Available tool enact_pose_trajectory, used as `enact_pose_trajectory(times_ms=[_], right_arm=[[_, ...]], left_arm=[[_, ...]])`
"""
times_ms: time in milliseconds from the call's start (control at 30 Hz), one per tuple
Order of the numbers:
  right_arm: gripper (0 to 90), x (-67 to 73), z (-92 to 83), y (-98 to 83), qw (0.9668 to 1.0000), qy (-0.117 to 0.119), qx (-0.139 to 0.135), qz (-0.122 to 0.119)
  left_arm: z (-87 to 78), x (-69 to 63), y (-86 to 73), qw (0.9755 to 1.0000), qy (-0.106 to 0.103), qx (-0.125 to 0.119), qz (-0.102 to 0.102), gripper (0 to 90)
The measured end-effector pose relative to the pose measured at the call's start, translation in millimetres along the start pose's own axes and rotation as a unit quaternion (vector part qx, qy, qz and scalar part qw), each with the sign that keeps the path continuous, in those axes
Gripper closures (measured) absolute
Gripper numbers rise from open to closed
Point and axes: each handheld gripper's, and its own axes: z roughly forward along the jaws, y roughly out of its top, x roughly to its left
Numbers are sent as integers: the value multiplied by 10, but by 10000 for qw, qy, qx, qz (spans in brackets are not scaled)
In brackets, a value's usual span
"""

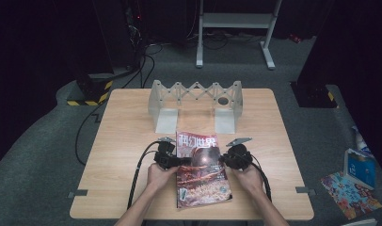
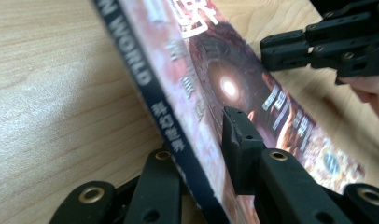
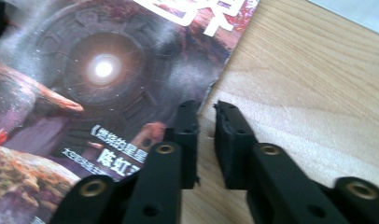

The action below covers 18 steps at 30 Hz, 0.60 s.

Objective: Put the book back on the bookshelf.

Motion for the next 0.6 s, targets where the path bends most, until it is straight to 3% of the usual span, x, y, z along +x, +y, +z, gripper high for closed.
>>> enact_pose_trajectory(times_ms=[167,367,433,500,600], right_arm=[[666,-51,-50,-116,9997,-2,-176,196],[597,-118,-150,-294,9985,-309,-381,223],[574,-163,-186,-347,9980,-357,-433,281],[538,-201,-215,-395,9974,-439,-474,324],[486,-233,-236,-488,9951,-724,-634,235]], left_arm=[[-83,-64,20,9998,-88,-152,-8,814],[-166,-129,41,9998,-87,-183,23,838],[-213,-198,91,9998,2,-111,194,840],[-235,-244,113,9996,22,-130,241,841],[-263,-296,137,9994,38,-143,319,841]])
